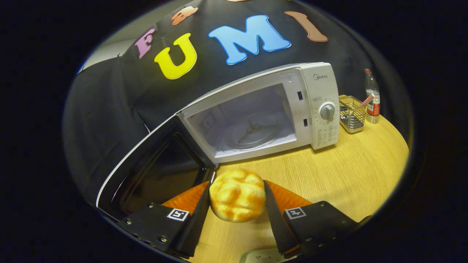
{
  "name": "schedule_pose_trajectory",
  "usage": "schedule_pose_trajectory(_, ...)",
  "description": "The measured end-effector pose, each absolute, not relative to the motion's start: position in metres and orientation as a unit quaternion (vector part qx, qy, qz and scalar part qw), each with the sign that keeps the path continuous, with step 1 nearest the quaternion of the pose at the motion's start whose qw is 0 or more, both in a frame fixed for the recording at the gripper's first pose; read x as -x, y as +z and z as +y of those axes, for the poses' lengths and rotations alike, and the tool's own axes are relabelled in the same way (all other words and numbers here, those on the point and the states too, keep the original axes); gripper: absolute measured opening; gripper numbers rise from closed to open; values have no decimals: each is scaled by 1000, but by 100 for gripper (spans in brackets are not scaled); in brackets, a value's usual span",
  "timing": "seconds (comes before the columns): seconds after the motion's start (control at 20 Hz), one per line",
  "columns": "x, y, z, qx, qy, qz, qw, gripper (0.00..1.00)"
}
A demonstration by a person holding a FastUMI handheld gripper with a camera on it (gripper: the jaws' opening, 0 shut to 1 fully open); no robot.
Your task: Open the microwave, put the food inside, and close the microwave door.
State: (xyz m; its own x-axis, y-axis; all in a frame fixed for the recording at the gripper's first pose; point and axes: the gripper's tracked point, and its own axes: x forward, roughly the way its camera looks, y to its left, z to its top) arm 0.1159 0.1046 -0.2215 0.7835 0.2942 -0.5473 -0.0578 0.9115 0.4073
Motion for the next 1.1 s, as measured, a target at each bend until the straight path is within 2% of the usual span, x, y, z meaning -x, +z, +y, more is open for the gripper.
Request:
schedule_pose_trajectory(0.9, -272, -271, 126, -290, 30, 249, 924, 80)
schedule_pose_trajectory(1.1, -297, -277, 115, -303, -2, 237, 923, 80)
